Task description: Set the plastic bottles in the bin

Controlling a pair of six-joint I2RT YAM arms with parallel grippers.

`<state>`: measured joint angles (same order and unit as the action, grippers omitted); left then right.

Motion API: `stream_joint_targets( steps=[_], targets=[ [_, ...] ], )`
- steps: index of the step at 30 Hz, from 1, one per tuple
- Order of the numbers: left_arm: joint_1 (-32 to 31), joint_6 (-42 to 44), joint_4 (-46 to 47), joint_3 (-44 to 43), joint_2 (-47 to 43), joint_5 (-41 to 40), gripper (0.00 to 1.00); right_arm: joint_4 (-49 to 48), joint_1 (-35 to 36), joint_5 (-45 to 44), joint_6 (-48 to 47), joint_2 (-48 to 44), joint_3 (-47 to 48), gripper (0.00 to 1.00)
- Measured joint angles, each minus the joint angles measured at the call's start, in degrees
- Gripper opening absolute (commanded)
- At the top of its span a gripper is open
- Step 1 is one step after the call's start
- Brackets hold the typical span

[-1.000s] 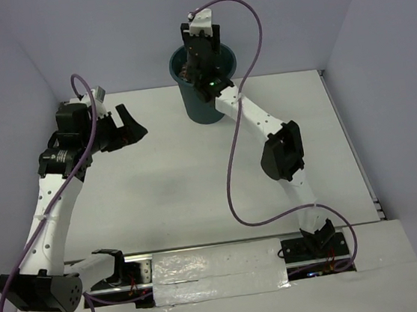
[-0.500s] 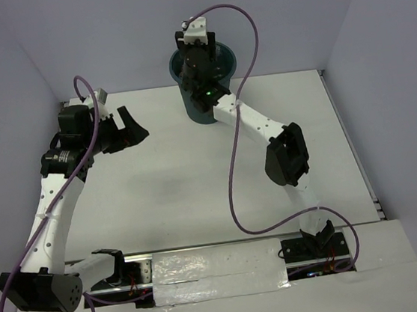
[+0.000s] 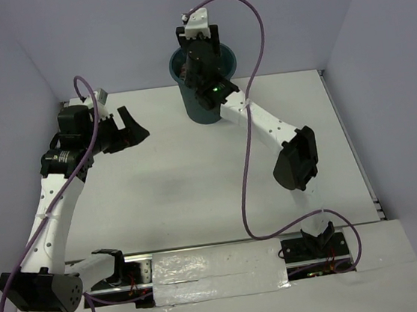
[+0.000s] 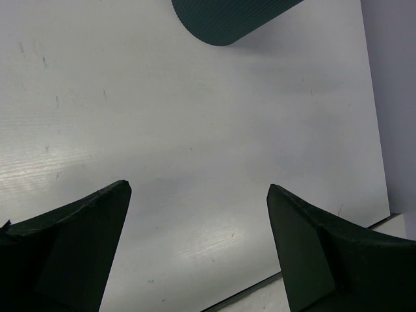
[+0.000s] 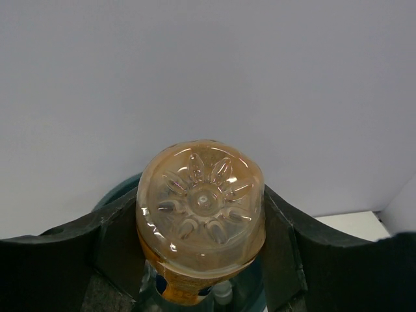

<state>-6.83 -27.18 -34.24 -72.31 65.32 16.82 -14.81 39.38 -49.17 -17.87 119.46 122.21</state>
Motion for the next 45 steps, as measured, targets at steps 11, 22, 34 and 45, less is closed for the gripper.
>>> stream_joint_targets(
  steps=[11,22,34,45],
  targets=[
    [0.0,-0.02,0.37,0.63,-0.11,0.94,0.99,5.62,-0.57,0.15,3.76,0.17,-0.81,0.52],
    [0.0,-0.04,0.44,0.79,-0.17,1.18,0.99,11.74,-2.75,3.56,12.04,6.69,9.75,0.55],
    [0.0,-0.07,0.87,1.14,-0.17,1.49,0.99,14.71,-4.26,9.16,18.38,8.63,10.56,0.55],
    [0.0,-0.07,0.94,1.14,-0.17,1.97,0.99,15.63,-2.64,10.38,14.84,8.63,9.84,0.59]
  ],
)
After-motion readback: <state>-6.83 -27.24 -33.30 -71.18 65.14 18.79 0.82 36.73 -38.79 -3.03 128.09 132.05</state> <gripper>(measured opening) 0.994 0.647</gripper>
